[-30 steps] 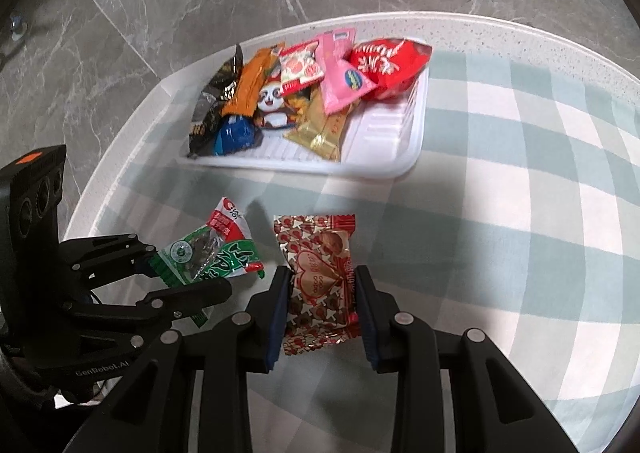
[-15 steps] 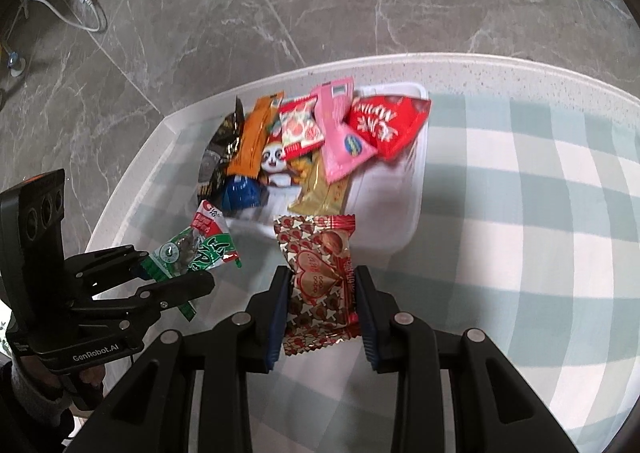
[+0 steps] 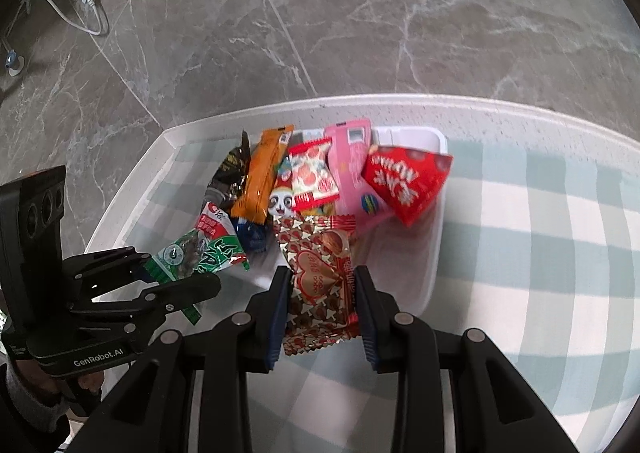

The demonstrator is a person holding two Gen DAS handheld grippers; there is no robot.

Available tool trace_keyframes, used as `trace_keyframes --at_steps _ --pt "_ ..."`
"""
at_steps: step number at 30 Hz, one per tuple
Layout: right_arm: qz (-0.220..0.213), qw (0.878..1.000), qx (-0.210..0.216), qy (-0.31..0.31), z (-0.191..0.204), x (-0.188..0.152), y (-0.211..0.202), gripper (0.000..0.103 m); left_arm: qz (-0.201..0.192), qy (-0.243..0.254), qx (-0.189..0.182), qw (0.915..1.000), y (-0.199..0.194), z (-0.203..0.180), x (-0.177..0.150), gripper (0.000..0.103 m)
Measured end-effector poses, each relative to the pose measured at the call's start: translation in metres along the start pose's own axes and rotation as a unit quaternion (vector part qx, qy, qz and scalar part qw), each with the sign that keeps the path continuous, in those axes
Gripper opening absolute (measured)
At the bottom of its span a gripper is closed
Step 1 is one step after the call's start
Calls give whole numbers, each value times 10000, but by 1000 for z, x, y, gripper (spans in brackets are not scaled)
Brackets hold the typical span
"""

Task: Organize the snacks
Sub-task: 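Carry green packet to tray with left tool while right tool carries heart packet, then lower both packets into the tray and open both tools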

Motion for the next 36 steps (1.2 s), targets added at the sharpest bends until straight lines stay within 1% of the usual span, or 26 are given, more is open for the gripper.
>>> trace_keyframes --at_steps 8,20,36 --pt "-117 9998 29 -130 13 21 10 34 -50 24 164 9999 5 11 19 31" --pt "-141 9996 -29 -232 21 42 28 34 -151 115 358 9992 16 23 46 31" --pt "-187 9992 -141 -312 26 63 45 34 -187 153 486 9985 28 34 57 31"
Point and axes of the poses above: each gripper's, at about its wrist camera, not at the fingertips, and y roughly the way its jaws point, z to its left, x to its top, the point moved 2 cm from there along y, roughly the way its jaws point, and after that the axes turned 11 degrees about y, right-handed, at the moved point
